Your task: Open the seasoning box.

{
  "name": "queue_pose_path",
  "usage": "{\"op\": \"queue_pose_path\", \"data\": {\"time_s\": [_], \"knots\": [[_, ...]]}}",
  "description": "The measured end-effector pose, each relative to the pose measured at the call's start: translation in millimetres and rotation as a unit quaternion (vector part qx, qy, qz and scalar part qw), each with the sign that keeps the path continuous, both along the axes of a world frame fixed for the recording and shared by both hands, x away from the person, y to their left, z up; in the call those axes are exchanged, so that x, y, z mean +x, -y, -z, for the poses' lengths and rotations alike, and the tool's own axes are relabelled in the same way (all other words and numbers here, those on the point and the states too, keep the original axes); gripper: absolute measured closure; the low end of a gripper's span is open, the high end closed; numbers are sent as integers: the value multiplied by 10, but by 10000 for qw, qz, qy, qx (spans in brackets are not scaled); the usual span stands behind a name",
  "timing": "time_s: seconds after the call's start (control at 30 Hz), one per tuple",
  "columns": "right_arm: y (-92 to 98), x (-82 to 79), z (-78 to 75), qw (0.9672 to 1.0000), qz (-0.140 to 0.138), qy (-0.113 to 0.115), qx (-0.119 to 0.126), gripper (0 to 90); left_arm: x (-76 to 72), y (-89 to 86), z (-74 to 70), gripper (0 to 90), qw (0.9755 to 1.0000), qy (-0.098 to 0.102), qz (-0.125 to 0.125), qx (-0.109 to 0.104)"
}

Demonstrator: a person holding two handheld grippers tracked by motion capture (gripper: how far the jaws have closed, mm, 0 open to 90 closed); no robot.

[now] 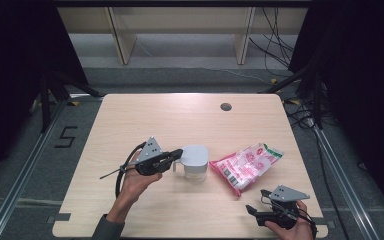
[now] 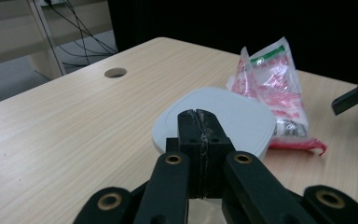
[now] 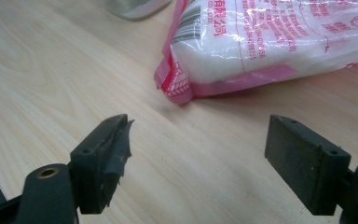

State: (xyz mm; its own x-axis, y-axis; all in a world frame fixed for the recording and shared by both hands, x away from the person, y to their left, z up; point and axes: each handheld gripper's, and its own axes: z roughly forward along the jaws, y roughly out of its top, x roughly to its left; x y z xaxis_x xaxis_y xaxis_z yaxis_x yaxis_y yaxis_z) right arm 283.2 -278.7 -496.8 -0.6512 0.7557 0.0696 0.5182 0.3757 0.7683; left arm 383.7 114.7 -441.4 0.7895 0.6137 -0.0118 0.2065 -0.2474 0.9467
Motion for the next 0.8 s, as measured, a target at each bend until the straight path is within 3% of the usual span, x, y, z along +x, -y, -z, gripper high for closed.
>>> {"op": "queue_pose_path", "data": {"time_s": [0.03,0.13,0.2,0.33,0.37,0.4,0.43,0.47,0.5,0.6,0.63,0.73,0.77,0.8], "knots": [[5,2,-1,10000,6,77,-45,229,15,-1,17,886,10000,-50,7,-37],[-9,-3,2,10000,35,-43,19,228,39,14,52,884,10000,-45,22,-39],[4,15,2,10000,-63,38,-3,229,35,15,57,883,10000,-52,-14,-53],[-8,13,-12,9999,-74,-56,69,228,35,15,66,878,9999,-71,-22,-100],[-12,19,-11,9998,88,174,54,206,38,10,74,875,9998,-96,-28,-148],[-29,14,-29,9997,159,86,159,183,49,0,75,874,9999,-66,21,-146],[-24,50,-46,9993,111,337,114,165,51,-8,75,874,9999,-57,36,-134],[-62,32,-67,9989,208,280,316,154,45,-6,75,873,9998,-96,-38,-159],[-84,38,-93,9980,244,424,410,152,70,-27,65,873,9998,144,-165,-10],[-143,79,-162,9958,93,797,441,153,64,-29,69,872,9998,107,-181,-32],[-182,91,-183,9952,53,876,442,156,39,-2,80,872,9997,-137,-22,-200],[-300,150,-251,9940,-53,1043,333,222,44,-8,81,870,9997,-110,-15,-200],[-330,213,-268,9923,-242,1183,286,267,43,-10,83,869,9997,-114,-16,-220],[-383,244,-283,9928,-262,1111,357,302,46,-24,82,869,9998,-106,-6,-174]]}}
